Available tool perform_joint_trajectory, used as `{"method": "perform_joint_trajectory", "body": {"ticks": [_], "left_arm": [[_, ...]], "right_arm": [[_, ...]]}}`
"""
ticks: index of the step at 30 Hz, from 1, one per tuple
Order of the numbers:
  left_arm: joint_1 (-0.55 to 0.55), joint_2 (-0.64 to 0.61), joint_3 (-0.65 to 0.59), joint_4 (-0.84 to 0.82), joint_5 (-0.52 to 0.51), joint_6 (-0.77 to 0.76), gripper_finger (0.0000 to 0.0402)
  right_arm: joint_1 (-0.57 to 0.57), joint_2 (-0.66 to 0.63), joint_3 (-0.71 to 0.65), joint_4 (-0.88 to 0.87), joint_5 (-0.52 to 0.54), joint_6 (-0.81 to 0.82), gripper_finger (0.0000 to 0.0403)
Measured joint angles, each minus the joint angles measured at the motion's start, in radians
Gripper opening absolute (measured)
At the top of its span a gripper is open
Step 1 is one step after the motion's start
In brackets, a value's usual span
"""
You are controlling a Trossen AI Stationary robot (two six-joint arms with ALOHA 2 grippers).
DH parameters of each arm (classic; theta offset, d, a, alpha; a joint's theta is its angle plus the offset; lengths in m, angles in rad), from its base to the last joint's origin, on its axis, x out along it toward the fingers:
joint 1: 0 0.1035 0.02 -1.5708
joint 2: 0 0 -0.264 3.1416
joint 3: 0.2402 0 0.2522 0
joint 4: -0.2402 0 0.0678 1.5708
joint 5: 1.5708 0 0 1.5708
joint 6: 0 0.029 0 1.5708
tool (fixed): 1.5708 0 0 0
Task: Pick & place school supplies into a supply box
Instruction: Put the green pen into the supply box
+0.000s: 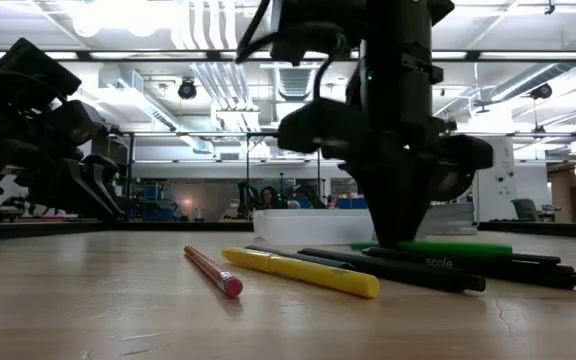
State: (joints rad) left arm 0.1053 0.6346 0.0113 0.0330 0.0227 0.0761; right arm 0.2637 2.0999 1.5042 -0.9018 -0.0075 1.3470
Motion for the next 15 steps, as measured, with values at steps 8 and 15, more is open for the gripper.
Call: {"method": "perform_joint_trajectory", "body": {"ticks": [8, 15], "left_arm": [[0.000, 0.000, 0.000, 0.000, 0.000, 0.000, 0.0066], [0.000, 0.000, 0.000, 0.000, 0.000, 0.000, 0.0066]], "right_arm": [[-0.037, -0.018, 0.049, -0.005, 0.057, -0.246, 0.0018], [-0.087, -0.082, 0.094, 0.003, 0.206, -0.411, 0.0018]]}}
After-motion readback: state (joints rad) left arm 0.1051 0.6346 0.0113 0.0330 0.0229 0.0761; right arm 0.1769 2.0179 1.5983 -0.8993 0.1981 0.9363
